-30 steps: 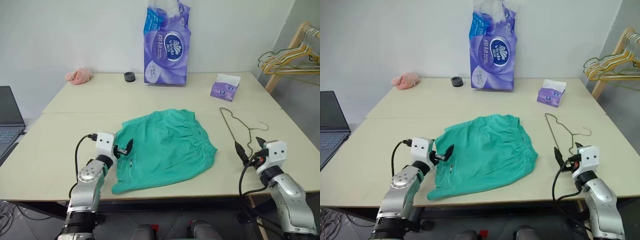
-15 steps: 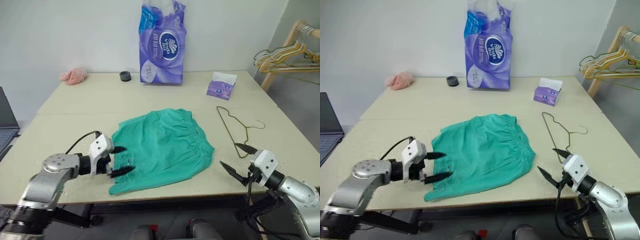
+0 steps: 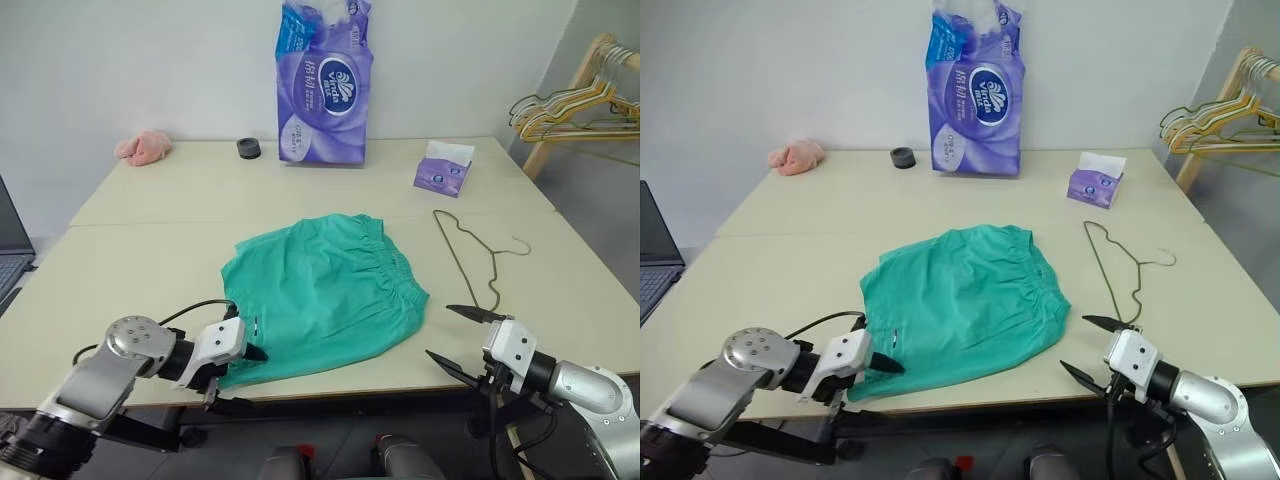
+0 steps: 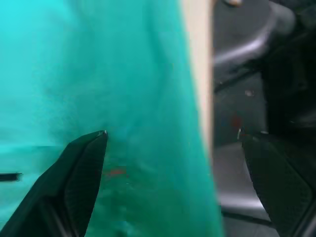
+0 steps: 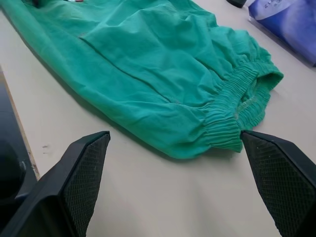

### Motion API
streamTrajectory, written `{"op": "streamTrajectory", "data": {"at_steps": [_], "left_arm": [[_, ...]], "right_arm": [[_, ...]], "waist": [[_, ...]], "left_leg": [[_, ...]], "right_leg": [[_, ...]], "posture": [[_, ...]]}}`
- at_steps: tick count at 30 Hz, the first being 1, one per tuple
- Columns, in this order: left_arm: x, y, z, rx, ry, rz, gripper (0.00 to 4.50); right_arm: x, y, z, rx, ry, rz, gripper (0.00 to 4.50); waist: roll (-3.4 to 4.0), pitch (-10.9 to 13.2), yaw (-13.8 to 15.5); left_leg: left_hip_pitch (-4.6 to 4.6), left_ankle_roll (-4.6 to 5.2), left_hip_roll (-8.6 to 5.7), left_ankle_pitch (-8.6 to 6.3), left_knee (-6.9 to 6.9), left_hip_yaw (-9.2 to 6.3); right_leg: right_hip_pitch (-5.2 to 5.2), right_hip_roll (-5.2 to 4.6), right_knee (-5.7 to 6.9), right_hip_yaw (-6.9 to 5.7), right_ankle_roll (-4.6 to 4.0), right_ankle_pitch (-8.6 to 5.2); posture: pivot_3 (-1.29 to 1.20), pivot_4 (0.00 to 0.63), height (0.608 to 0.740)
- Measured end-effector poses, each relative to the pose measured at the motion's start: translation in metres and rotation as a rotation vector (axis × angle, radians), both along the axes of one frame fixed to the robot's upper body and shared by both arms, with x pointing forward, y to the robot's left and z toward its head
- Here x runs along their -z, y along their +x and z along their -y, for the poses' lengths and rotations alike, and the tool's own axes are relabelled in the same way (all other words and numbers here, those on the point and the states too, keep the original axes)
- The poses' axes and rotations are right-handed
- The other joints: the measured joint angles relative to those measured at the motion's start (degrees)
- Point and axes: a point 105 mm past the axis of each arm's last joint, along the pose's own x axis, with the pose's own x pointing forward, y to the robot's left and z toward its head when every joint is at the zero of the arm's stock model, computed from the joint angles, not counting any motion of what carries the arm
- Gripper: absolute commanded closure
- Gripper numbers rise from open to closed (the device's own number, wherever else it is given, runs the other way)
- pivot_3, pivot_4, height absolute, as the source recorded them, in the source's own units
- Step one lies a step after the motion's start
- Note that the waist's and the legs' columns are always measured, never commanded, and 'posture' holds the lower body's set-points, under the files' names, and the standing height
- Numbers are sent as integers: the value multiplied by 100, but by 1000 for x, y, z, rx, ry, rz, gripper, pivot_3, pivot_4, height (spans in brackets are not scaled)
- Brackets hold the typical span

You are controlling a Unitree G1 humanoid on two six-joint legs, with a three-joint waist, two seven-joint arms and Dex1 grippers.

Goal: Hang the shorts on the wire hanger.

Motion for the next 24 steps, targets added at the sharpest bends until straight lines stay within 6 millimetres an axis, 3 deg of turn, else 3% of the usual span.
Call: {"op": "streamTrajectory", "data": {"at_steps": [4,10,13,17,24], "left_arm": [[1,12,-1,-56,-4,35,1789],[2,12,-2,-58,-9,29,3500],[2,10,-1,-58,-15,23,4392],[1,10,1,-68,-36,8,4451],[-11,18,-6,-121,-54,39,4451]], "right_arm": [[-2,0,-1,-8,-1,11,0],[-3,1,-2,-16,-23,33,0],[0,8,-3,-29,-118,98,0],[24,20,11,-59,-378,144,0],[18,58,4,-53,-488,311,0]], "waist": [[-2,2,-13],[-1,4,-13],[-1,4,-18],[-10,9,-20],[-10,10,-50]], "left_leg": [[1,0,0,0,-2,3],[1,0,0,0,-4,3],[2,-1,0,0,-1,5],[1,-1,-3,0,-2,8],[-1,0,0,0,-4,6]], "right_leg": [[0,0,-1,3,1,0],[-1,0,-2,2,1,0],[-1,0,-1,4,1,1],[-4,-1,-2,5,2,1],[-9,3,3,4,36,22]], "posture": [[-59,57,740],[-61,54,740],[-68,51,740],[-70,48,740],[-52,41,740]]}}
